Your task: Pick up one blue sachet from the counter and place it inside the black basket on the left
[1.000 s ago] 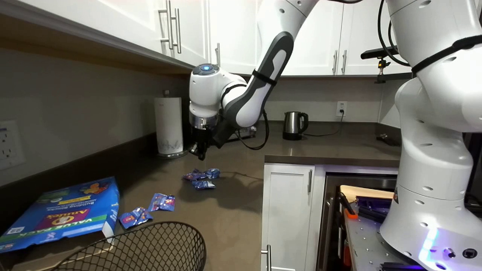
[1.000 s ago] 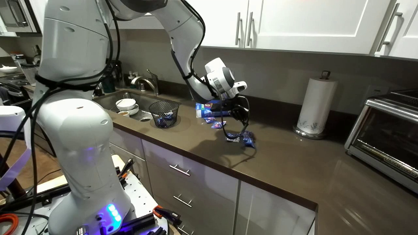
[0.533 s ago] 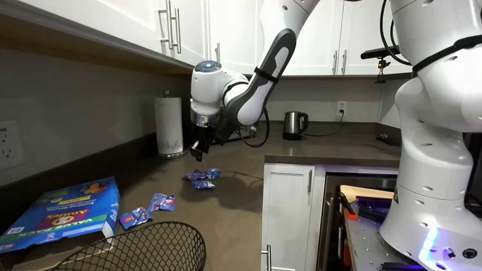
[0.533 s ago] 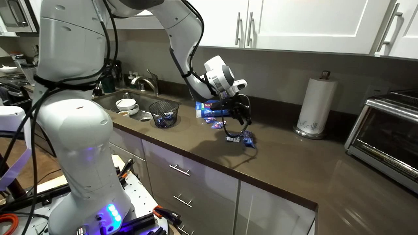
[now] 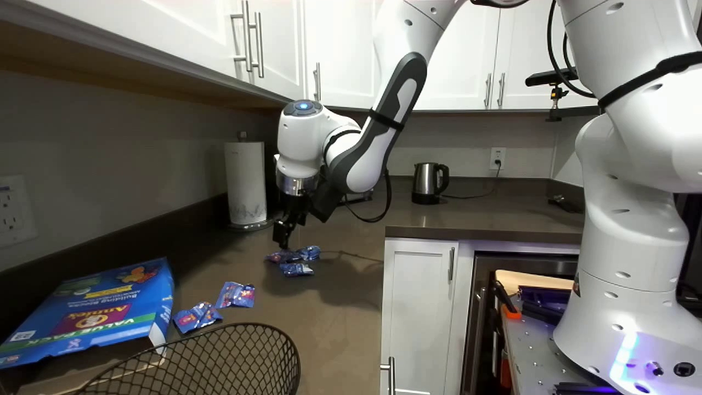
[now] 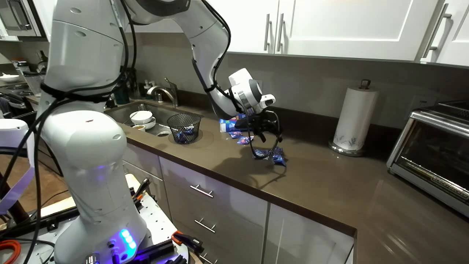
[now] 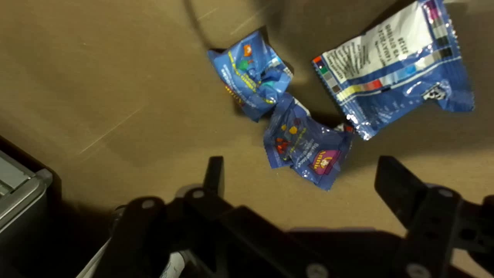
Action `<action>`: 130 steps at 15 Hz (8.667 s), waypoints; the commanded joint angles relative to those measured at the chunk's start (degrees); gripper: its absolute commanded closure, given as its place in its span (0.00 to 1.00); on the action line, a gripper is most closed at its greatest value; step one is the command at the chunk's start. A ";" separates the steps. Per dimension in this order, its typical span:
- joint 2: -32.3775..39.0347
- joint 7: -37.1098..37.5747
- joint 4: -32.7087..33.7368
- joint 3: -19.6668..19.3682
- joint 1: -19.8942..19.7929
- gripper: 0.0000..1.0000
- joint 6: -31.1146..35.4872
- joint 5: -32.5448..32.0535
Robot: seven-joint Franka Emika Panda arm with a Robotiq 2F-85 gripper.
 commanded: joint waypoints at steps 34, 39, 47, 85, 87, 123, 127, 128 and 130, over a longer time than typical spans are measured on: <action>-2.49 -5.15 -2.42 4.34 -7.24 0.73 3.88 -1.79; 0.54 -5.35 2.07 3.39 -7.68 0.43 6.30 -4.40; 7.45 -7.80 8.21 5.04 -9.13 0.00 4.88 -0.62; -22.54 -4.41 -25.65 12.84 -5.08 0.95 0.28 -1.16; -24.93 -7.53 -27.58 15.17 -3.18 0.95 -0.92 4.60; -38.63 -57.64 -23.14 21.13 15.52 0.95 -19.12 68.59; -36.49 -56.20 -23.50 23.01 15.84 0.94 -16.77 67.88; -35.87 -56.06 -23.41 23.52 15.90 0.93 -16.22 67.80; -34.40 -55.86 -23.17 24.42 15.96 0.93 -14.83 67.70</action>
